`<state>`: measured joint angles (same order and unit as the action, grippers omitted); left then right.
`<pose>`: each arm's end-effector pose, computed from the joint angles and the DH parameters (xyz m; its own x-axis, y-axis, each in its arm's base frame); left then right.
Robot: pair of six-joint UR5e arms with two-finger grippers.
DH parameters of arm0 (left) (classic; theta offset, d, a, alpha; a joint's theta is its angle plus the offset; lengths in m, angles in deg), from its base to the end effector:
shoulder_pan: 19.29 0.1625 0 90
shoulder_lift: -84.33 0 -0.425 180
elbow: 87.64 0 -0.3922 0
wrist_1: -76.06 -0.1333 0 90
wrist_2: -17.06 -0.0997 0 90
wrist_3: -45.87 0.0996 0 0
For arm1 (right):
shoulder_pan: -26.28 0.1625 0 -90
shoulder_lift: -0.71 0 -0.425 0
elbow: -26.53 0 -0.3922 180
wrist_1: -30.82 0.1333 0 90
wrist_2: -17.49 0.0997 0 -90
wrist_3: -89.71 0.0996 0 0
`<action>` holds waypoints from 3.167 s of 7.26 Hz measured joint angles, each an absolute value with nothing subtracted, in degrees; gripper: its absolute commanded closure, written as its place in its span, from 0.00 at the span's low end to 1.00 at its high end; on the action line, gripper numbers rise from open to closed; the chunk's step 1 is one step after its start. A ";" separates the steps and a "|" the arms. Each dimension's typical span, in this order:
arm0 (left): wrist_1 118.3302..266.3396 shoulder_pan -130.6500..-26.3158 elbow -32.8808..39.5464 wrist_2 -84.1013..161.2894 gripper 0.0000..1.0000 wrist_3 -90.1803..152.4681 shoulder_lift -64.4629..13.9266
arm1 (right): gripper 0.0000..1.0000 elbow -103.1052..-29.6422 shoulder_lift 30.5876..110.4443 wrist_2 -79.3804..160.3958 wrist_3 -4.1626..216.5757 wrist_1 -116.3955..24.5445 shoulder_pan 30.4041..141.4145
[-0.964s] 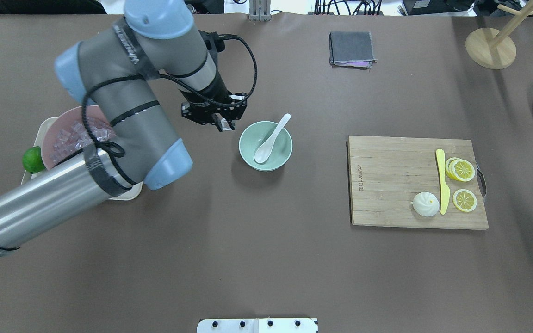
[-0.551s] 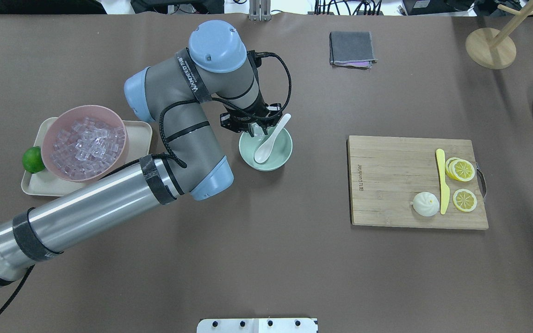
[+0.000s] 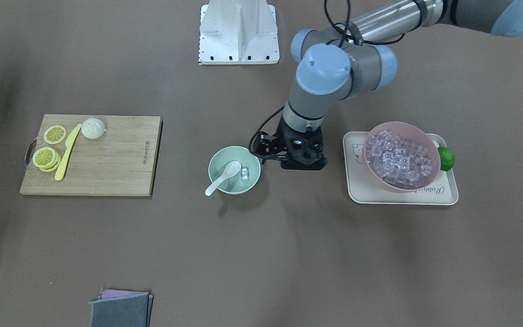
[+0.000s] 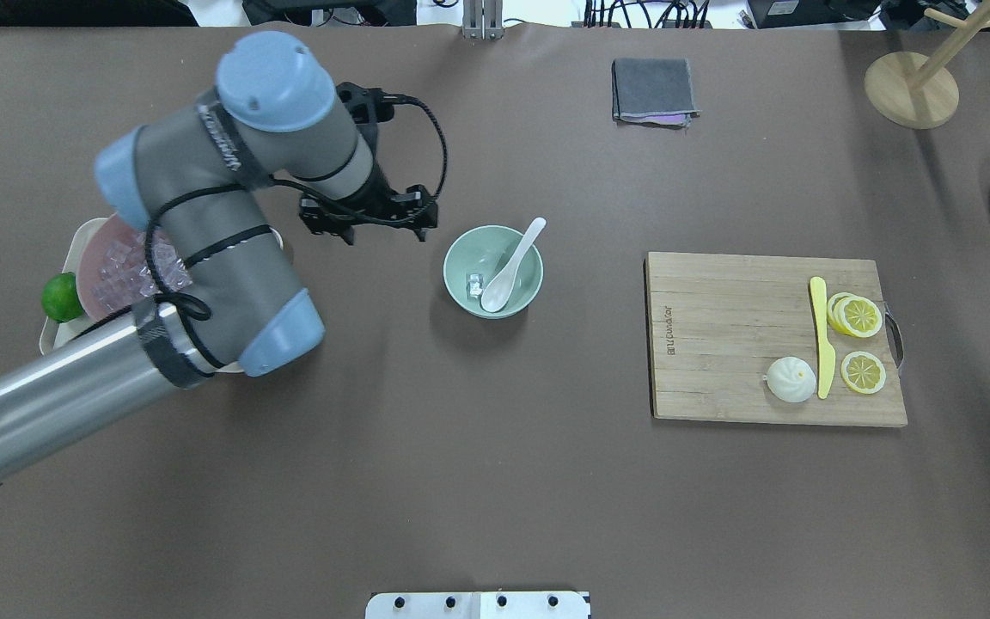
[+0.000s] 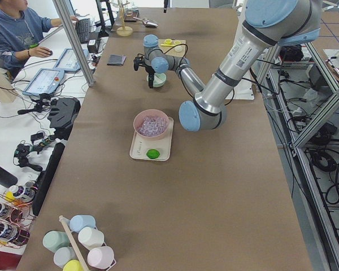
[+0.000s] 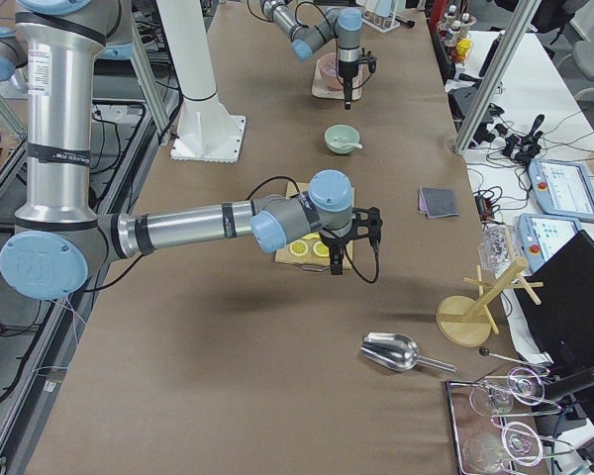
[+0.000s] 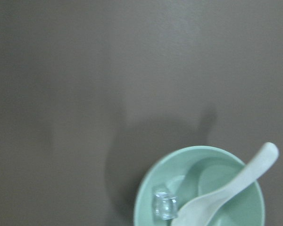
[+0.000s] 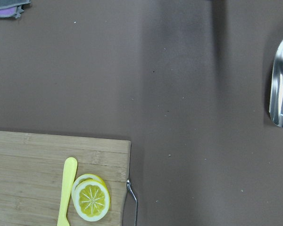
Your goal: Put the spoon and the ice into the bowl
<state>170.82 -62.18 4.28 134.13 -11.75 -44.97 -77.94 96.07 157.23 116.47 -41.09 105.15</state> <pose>0.4510 -0.5390 0.2229 0.6261 0.0692 -0.7766 0.0367 0.9923 0.1180 -0.0337 -0.4680 0.5352 0.5834 -0.0241 0.8118 -0.1019 0.9895 0.1025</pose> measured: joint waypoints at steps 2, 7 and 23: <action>162.50 -71.44 13.74 137.10 0.02 8.08 -34.88 | 0.00 -77.88 95.97 157.22 113.62 -43.25 106.29; 161.21 -96.61 18.65 145.60 0.02 45.02 -10.70 | 0.00 -78.15 95.29 156.30 98.80 -54.91 112.22; 161.32 -112.10 17.49 158.45 0.02 51.06 4.11 | 0.00 -77.42 97.46 152.22 94.37 -55.05 112.50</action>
<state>161.32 -112.10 17.49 158.45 51.06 4.11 -77.42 97.46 152.22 94.37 -55.05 112.50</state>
